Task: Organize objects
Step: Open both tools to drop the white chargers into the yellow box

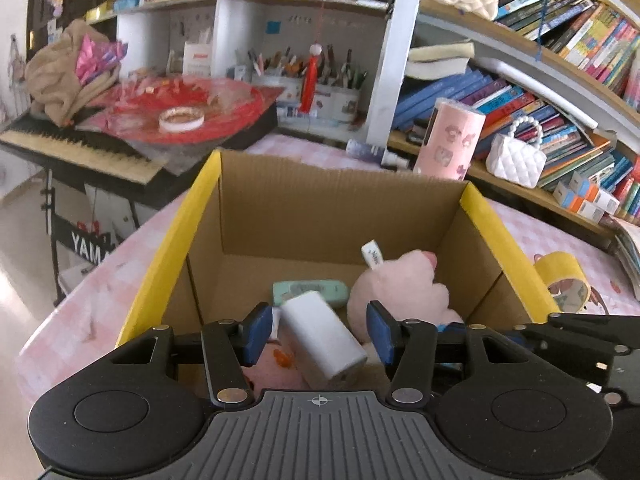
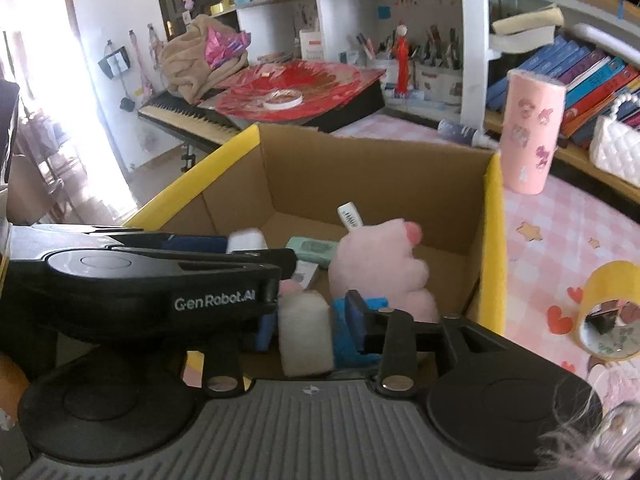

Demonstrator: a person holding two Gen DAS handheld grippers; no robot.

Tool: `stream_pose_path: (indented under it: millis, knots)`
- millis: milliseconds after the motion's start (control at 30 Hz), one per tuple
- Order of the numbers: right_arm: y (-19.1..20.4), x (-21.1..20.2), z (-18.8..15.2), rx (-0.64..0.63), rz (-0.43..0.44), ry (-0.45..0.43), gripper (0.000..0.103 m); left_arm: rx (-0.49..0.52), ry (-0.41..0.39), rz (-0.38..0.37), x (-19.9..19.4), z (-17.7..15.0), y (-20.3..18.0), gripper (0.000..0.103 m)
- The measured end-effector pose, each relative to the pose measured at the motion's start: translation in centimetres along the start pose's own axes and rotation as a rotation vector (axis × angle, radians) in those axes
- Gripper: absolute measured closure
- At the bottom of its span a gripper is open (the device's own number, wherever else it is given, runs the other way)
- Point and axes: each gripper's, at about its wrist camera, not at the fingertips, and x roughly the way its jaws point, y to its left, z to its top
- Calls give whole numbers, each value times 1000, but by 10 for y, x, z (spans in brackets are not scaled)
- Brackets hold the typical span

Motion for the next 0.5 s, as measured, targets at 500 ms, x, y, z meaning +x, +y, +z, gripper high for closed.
stream_pose_path:
  millis: [500]
  knots:
    - [3,-63,-1,-41,-126,-173,54,-6,-208,-17,-81,-2,-3,18]
